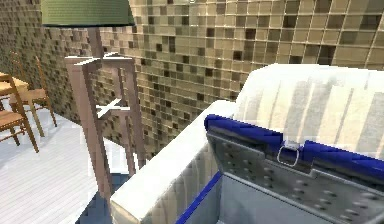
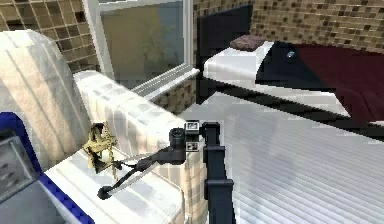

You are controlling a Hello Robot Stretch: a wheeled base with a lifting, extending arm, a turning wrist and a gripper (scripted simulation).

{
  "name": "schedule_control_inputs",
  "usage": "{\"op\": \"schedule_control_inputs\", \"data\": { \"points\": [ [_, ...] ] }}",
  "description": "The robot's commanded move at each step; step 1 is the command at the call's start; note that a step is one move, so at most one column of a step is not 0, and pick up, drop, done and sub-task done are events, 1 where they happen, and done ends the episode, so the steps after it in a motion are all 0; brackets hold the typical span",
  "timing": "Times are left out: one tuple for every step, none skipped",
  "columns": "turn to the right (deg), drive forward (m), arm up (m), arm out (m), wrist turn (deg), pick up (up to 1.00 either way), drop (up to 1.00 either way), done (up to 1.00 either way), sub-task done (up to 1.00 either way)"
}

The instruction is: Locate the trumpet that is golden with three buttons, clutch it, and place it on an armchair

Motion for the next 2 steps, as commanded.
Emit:
{"op": "schedule_control_inputs", "data": {
  "points": [
    [0.0, 0.0, -0.32, 0.0, 0.0, 0.0, 0.0, 0.0, 0.0],
    [0.0, 0.0, 0.0, 0.0, 0.0, 0.0, 1.0, 0.0, 0.0]
  ]
}}
